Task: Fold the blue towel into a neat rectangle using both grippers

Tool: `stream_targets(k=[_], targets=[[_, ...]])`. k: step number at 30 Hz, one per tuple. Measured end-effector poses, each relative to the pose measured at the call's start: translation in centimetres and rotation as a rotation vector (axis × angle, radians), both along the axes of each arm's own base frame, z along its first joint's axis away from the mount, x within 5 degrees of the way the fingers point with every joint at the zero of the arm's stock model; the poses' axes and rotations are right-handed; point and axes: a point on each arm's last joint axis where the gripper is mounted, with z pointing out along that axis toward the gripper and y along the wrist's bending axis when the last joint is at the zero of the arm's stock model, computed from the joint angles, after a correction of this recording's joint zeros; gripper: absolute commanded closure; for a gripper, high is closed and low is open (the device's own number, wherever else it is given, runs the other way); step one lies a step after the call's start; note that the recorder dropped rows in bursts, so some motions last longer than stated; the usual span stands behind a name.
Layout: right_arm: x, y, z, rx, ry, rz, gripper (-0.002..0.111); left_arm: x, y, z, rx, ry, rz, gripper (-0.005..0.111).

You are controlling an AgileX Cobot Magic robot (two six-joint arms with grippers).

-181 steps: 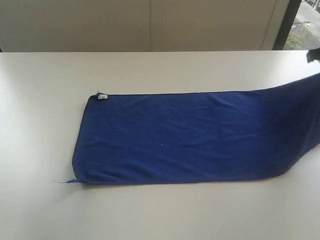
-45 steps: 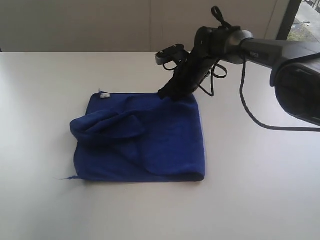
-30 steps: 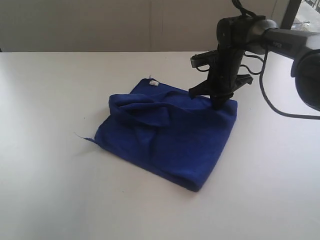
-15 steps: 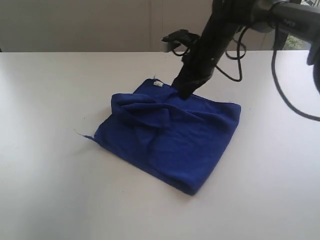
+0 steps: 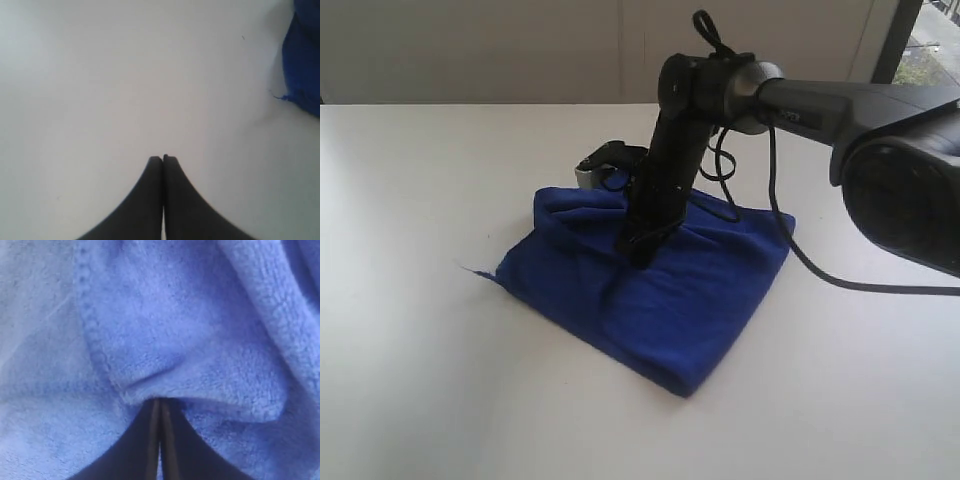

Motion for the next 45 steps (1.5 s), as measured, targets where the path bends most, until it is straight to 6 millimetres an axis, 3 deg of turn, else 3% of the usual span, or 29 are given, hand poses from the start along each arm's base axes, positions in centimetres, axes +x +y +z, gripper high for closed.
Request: stream_targets(k=[8, 13, 20, 25, 27, 30, 35, 40, 45], targets=[[0.8, 0.8, 0.0, 0.029, 0.051, -0.501, 0.108, 0.0, 0.0, 0.0, 0.000, 0.000, 0.000, 0.107], [1.9, 1.2, 0.0, 0.100, -0.004, -0.666, 0.108, 0.0, 0.0, 0.0, 0.000, 0.000, 0.000, 0.107], [2.1, 1.1, 1.2, 0.095, -0.035, -0.633, 0.108, 0.0, 0.0, 0.0, 0.000, 0.000, 0.000, 0.107], [1.8, 0.2, 5.9, 0.050, -0.183, -0.499, 0.108, 0.0, 0.0, 0.0, 0.000, 0.000, 0.000, 0.107], [2.1, -1.1, 6.9, -0.036, -0.271, -0.437, 0.108, 0.0, 0.0, 0.0, 0.000, 0.000, 0.000, 0.107], [2.8, -2.8, 5.5, -0.095, -0.289, -0.381, 0.108, 0.0, 0.0, 0.0, 0.000, 0.000, 0.000, 0.107], [4.3, -6.9, 0.5, -0.159, -0.233, -0.403, 0.108, 0.0, 0.0, 0.0, 0.000, 0.000, 0.000, 0.107], [4.2, -8.7, 0.1, -0.173, -0.129, -0.663, 0.108, 0.0, 0.0, 0.0, 0.000, 0.000, 0.000, 0.107], [3.2, -9.3, 0.4, -0.230, -0.023, -0.747, 0.108, 0.0, 0.0, 0.0, 0.000, 0.000, 0.000, 0.107]])
